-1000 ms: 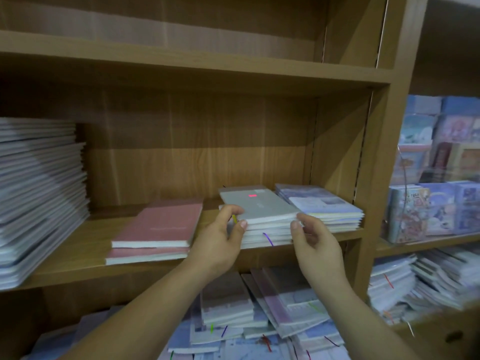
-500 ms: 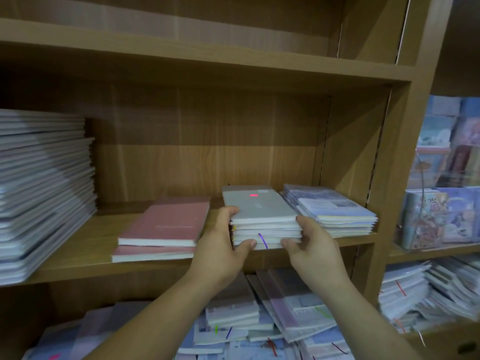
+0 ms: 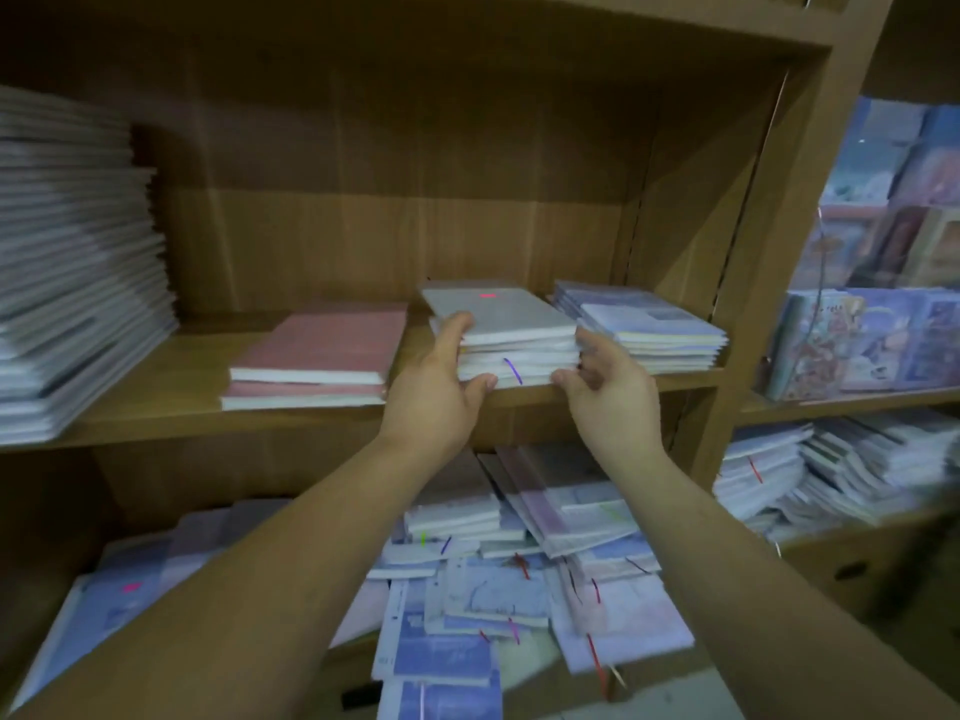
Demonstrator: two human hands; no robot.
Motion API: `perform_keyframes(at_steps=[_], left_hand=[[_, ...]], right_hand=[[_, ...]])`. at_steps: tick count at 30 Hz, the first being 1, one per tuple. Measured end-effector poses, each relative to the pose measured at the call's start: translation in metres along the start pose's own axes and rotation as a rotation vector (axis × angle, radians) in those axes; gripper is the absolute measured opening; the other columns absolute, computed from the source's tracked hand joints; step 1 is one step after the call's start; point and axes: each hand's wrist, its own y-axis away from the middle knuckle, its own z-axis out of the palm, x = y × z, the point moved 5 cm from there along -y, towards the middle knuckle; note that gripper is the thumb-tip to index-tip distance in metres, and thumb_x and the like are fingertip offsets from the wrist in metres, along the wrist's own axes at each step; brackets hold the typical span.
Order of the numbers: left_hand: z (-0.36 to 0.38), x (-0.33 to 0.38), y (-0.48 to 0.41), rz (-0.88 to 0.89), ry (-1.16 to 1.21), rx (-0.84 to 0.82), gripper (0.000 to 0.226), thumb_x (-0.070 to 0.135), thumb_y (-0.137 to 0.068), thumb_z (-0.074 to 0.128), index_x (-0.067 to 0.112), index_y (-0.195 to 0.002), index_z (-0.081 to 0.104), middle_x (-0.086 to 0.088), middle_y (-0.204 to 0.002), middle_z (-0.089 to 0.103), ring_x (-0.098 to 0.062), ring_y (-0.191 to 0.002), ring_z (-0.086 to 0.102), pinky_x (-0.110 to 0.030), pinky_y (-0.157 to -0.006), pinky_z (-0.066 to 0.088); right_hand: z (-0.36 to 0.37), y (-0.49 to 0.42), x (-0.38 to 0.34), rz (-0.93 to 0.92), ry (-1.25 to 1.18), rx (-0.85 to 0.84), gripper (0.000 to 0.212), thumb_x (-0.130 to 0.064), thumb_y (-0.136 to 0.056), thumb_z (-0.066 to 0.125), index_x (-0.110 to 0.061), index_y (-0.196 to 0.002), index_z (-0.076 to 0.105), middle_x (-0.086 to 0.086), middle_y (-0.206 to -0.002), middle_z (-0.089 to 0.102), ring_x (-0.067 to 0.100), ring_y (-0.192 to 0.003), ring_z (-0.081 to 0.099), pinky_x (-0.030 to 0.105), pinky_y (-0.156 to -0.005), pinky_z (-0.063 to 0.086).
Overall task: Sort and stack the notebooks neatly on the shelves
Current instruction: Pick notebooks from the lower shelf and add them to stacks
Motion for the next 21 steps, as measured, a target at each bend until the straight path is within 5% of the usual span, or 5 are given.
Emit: perform_keyframes(at_steps=[5, 8, 12, 16, 21], left_hand=[[-0.001, 0.009, 0.071, 0.117, 0.119, -0.03, 0.071, 0.018, -0.096, 0.065, 0.02, -0.158, 0.03, 0.004, -0.157, 0.043, -0.01, -0.141, 0.042, -0.022, -0.114, 0.036], [0.03, -0.021, 0.143, 0.017, 0.162, -0.201, 0.053, 0.025, -0.098, 0.065, 0.027, -0.149, 0.048, 0.01, -0.146, 0.052, -0.006, -0.133, 0.049, -0.024, -0.111, 0.04], [0.064, -0.085, 0.217, -0.323, 0.174, -0.506, 0.047, 0.031, -0.098, 0.066, 0.036, -0.143, 0.051, 0.018, -0.135, 0.055, -0.004, -0.118, 0.056, -0.031, -0.102, 0.049], [0.05, -0.135, 0.256, -0.537, 0.247, -0.473, 0.05, 0.023, -0.095, 0.07, 0.026, -0.142, 0.053, 0.006, -0.134, 0.061, -0.003, -0.098, 0.066, -0.027, -0.085, 0.055], [0.027, -0.186, 0.285, -0.72, 0.232, -0.513, 0.034, 0.023, -0.085, 0.069, 0.035, -0.117, 0.066, 0.009, -0.111, 0.074, -0.004, -0.105, 0.069, -0.033, -0.091, 0.058]], right_hand=[[-0.007, 0.074, 0.026, -0.224, 0.0, 0.04, 0.025, -0.016, -0.096, 0.068, -0.018, -0.12, 0.069, -0.006, -0.116, 0.064, 0.005, -0.105, 0.064, 0.022, -0.082, 0.054], [0.02, 0.107, 0.076, 0.018, 0.076, -0.262, 0.01, -0.017, -0.096, 0.066, -0.024, -0.101, 0.07, -0.009, -0.096, 0.069, 0.003, -0.09, 0.065, 0.03, -0.082, 0.054], [0.059, 0.128, 0.11, 0.124, 0.077, -0.499, 0.017, -0.011, -0.093, 0.067, -0.011, -0.077, 0.072, 0.009, -0.076, 0.069, 0.015, -0.075, 0.065, 0.039, -0.078, 0.053], [0.109, 0.145, 0.115, 0.241, 0.147, -0.757, 0.023, -0.031, -0.095, 0.068, -0.016, -0.079, 0.075, 0.01, -0.076, 0.07, 0.014, -0.071, 0.064, 0.032, -0.073, 0.053], [0.181, 0.193, 0.125, 0.229, 0.291, -1.03, 0.041, -0.043, -0.095, 0.066, -0.002, -0.086, 0.067, 0.016, -0.077, 0.053, 0.022, -0.069, 0.058, 0.036, -0.068, 0.045]])
